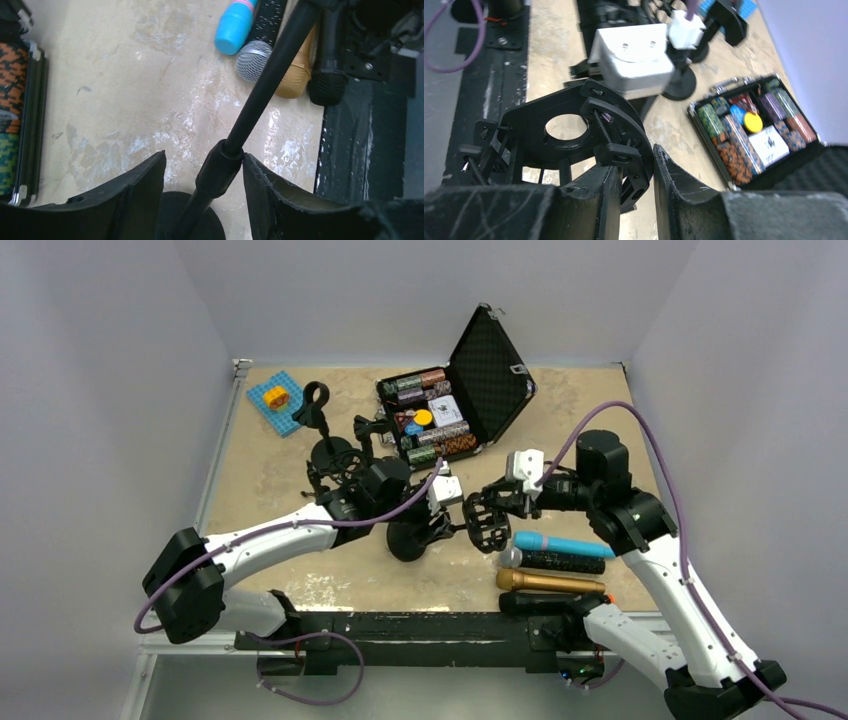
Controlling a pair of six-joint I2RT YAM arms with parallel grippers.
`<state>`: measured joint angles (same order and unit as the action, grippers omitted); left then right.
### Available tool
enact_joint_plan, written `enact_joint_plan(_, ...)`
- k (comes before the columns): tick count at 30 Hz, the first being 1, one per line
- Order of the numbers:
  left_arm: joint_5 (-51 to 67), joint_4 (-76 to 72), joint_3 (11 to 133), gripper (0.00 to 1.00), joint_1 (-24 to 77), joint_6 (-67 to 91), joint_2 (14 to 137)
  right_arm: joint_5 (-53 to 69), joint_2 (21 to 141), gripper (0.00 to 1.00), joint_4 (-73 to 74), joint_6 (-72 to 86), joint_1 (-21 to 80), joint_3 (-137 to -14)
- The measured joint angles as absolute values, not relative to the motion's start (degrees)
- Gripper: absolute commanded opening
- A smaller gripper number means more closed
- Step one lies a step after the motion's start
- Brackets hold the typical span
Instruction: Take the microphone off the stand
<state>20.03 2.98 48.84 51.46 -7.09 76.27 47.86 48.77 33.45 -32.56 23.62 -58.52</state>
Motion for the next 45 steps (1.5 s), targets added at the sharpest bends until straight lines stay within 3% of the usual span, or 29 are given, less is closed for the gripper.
enact_joint_plan(7, 39.0, 14.9, 59.4, 0.63, 46.4, -21.0, 79.4, 55.2, 50.1, 0.00, 46.5, -57.3, 25.3, -62.2)
enact_joint_plan(12, 45.7, 21.3, 67.0, 0.60, 45.5, -31.4, 86.3, 56.6, 50.2, 0.00, 54.0, -71.8, 25.6, -63.6)
enact_joint_plan(18, 52.5, 35.7, 75.7, 0.48, 45.5, -40.9, 95.7, 56.6, 49.8, 0.00, 59.0, -80.7, 25.6, -64.0)
enact_joint_plan(23, 54.9, 38.4, 76.3, 0.42, 45.7, -42.2, 96.4, 56.5, 48.9, 0.00, 60.0, -82.0, 25.7, -63.8)
enact_joint_plan(28, 54.9, 39.1, 76.3, 0.57, 45.8, -42.5, 96.1, 56.5, 48.2, 0.00, 59.5, -81.4, 25.8, -63.2)
enact_joint_plan(33, 53.9, 45.2, 76.3, 0.58, 45.8, -42.9, 95.0, 56.5, 47.8, 0.00, 58.6, -80.9, 25.8, -62.6)
enact_joint_plan(36, 52.7, 45.5, 75.9, 0.54, 45.8, -42.1, 95.0, 56.5, 47.6, 0.00, 58.3, -80.6, 25.8, -62.4)
enact_joint_plan(45, 51.0, 41.1, 73.6, 0.19, 45.8, -37.2, 95.1, 55.4, 48.0, 0.00, 55.6, -74.2, 25.8, -62.4)
